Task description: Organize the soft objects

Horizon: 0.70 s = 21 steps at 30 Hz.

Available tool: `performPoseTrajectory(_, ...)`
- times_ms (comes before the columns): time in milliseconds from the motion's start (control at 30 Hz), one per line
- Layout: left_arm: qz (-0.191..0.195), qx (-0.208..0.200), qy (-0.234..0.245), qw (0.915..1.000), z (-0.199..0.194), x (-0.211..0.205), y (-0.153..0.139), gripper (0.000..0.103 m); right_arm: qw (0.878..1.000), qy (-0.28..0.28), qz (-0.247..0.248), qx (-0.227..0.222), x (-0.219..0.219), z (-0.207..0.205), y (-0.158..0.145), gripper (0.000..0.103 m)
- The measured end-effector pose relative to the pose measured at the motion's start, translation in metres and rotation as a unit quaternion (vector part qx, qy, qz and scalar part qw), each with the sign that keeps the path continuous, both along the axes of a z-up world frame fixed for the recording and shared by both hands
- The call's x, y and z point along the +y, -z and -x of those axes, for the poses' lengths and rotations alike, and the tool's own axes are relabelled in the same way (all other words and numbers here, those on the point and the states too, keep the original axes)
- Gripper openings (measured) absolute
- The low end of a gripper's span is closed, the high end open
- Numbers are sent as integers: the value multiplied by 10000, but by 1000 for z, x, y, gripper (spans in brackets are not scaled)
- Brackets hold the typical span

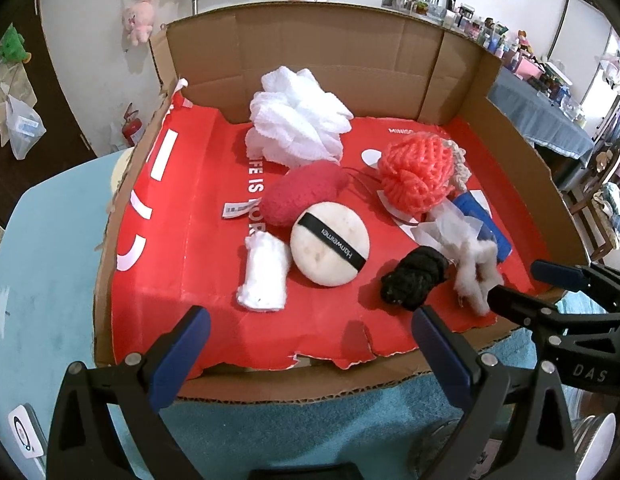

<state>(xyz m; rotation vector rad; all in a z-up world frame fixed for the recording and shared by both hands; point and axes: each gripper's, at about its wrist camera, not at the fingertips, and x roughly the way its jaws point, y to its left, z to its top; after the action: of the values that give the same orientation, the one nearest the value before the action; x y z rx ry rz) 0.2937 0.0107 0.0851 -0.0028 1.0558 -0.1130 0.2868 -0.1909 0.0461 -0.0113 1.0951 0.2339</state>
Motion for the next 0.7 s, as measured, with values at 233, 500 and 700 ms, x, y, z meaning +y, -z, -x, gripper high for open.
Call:
performPoseTrajectory(233,110,52,-76,9999,-2,4,2,102,10000,-22,28,11,1,-1,1,73)
performPoseTrajectory(500,92,46,-56,9999,0,4,1,102,10000,-21,25,9,0,-1,0,73)
performPoseTrajectory(700,94,44,-68,9999,0,4,1,102,10000,-26,26,7,0,-1,0,73)
